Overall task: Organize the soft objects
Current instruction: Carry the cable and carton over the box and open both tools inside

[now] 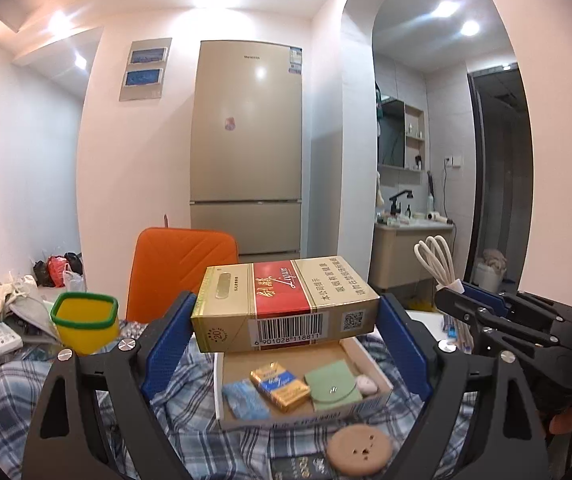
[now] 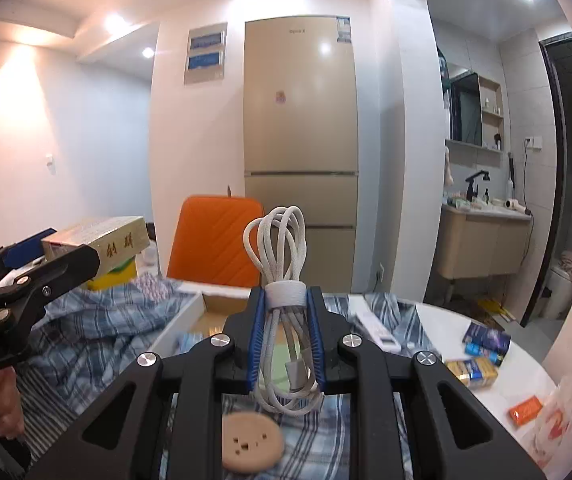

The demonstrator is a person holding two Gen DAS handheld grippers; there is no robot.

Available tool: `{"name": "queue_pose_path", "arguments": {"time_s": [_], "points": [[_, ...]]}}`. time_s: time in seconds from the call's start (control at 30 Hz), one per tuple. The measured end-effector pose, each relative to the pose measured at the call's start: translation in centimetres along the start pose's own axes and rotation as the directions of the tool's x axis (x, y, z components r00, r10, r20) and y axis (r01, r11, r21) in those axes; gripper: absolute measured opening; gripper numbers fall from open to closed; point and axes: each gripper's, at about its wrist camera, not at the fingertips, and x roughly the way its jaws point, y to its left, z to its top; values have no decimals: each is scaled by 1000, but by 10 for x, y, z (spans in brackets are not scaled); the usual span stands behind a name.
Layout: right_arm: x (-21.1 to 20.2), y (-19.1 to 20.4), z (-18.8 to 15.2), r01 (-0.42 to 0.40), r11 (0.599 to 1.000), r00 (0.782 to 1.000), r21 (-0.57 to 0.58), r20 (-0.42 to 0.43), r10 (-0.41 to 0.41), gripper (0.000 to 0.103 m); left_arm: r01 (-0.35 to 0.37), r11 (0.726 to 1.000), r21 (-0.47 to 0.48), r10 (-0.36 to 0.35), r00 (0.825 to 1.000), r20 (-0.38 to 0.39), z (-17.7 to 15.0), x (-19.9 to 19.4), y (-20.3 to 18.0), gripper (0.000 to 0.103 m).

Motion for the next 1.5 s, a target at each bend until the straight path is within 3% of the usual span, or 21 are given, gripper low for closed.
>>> {"name": "queue_pose_path", "arguments": {"time_s": [0.37, 0.6, 0.8, 1.03, 1.5], "points": [[5, 1, 54, 6, 999, 994, 43, 110, -10, 22, -14, 1000, 9, 12, 993, 119, 44, 18, -3, 88], [18, 2, 69, 5, 999, 990, 51, 137, -12, 22, -14, 999, -32, 17, 995, 96, 39, 36, 4, 88], [42, -1, 65, 5, 997, 994, 82, 113, -14, 22, -15, 999, -37, 15, 1000, -1, 17, 61, 8, 88], [81, -6, 44, 15, 995, 1000, 94, 11, -16, 22, -24, 999, -35, 20, 993, -120, -8, 93, 13, 88], [153, -18, -14, 33, 995, 977, 97, -214, -11, 22, -34, 998, -61, 11, 943, -333, -56, 139, 20, 88]]}}
